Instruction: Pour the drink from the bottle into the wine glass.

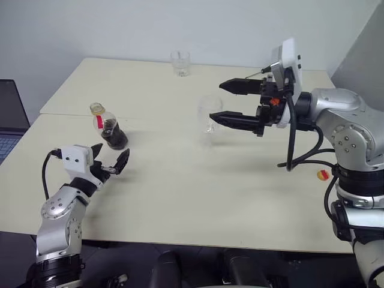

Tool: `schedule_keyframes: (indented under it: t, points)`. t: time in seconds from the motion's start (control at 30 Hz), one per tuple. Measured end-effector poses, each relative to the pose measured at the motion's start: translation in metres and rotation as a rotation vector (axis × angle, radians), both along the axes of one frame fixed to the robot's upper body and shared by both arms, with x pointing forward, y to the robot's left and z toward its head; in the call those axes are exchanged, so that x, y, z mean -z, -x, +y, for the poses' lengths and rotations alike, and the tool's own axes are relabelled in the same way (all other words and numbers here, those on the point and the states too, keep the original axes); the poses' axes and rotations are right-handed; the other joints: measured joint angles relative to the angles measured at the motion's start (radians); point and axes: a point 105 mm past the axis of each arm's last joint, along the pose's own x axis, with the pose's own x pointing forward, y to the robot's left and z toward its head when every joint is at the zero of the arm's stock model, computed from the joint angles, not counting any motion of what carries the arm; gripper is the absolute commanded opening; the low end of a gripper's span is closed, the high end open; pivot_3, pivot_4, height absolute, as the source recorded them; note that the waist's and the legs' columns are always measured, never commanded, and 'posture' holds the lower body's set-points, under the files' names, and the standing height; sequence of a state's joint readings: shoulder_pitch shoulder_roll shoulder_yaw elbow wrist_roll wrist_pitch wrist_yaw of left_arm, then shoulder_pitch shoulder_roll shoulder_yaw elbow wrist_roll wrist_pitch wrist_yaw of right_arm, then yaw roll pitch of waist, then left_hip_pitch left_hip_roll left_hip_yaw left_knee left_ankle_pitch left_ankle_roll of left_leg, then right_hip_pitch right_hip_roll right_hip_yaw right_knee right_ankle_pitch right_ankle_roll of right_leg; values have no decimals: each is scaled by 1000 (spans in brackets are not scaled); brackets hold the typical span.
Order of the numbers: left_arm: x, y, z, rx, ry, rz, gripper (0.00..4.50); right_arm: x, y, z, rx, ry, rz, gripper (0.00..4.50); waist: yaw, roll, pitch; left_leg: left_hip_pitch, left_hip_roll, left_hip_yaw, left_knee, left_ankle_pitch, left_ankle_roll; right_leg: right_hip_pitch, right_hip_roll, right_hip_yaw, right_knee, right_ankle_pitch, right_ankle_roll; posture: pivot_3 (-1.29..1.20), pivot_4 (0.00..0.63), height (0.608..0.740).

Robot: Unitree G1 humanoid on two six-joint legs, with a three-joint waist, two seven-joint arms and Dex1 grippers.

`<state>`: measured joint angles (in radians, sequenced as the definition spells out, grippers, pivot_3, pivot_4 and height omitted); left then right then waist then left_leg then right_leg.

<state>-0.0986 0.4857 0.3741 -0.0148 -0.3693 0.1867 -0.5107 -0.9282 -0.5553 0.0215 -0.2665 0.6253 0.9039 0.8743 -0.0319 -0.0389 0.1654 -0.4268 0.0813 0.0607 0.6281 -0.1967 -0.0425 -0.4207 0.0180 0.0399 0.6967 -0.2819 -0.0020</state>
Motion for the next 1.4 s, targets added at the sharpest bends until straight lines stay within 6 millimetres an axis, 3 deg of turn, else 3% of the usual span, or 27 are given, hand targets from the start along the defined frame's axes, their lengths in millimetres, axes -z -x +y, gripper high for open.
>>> schedule_keyframes:
  t: [0.17,0.63,1.4]
  points:
    - [1,-6,-2,5,10,2,4500,-15,4,7,-16,-16,24,4431,0,0,0,0,0,0,0,0,0,0,0,-1,0,0,0,0,150,740]
    - [4,-28,2,7,28,1,4500,-7,-4,5,37,21,70,4431,0,0,0,-1,0,0,0,0,0,0,1,-2,0,0,0,0,150,740]
    - [4,-25,21,-103,58,-20,4500,3,-7,3,73,52,45,4431,0,0,0,-1,0,0,0,0,0,0,1,-2,0,0,0,0,150,740]
